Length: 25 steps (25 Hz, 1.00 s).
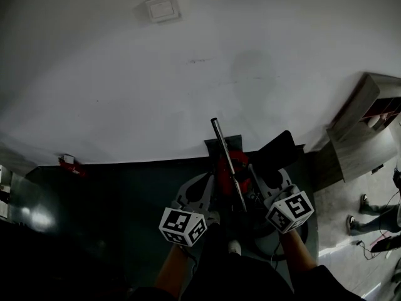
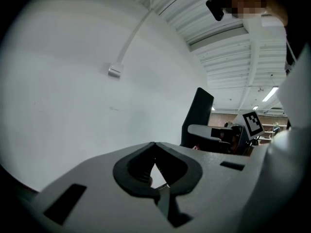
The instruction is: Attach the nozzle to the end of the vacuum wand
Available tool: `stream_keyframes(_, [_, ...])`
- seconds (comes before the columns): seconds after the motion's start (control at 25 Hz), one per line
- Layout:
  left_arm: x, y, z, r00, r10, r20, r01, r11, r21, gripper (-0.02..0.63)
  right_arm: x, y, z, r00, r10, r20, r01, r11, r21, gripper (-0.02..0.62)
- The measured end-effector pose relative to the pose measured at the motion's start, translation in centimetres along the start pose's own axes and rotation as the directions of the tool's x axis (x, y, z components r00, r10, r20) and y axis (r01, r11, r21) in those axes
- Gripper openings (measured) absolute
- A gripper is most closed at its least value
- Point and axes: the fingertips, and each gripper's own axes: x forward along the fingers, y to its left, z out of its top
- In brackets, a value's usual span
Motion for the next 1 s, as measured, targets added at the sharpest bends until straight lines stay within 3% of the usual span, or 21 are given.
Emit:
stream_keyframes(0.52, [6.7,7.5,-0.1,0.996,-0.074,-0.05,0.072,0.996,-0.043,0.003,8.4,-3.0,-1.0,0.998,-0.069,-0.003,0.069,0.997,0.017,0.094])
stream_keyframes(1.0, [11.4,13.5,-2.9,0.983,-0.131,-0.126,0.116,0.986,-0.123,0.003,15.0,-5.4,-1.9,0.988,-0.155,-0.03,0.154,0.988,-0.015,0.094])
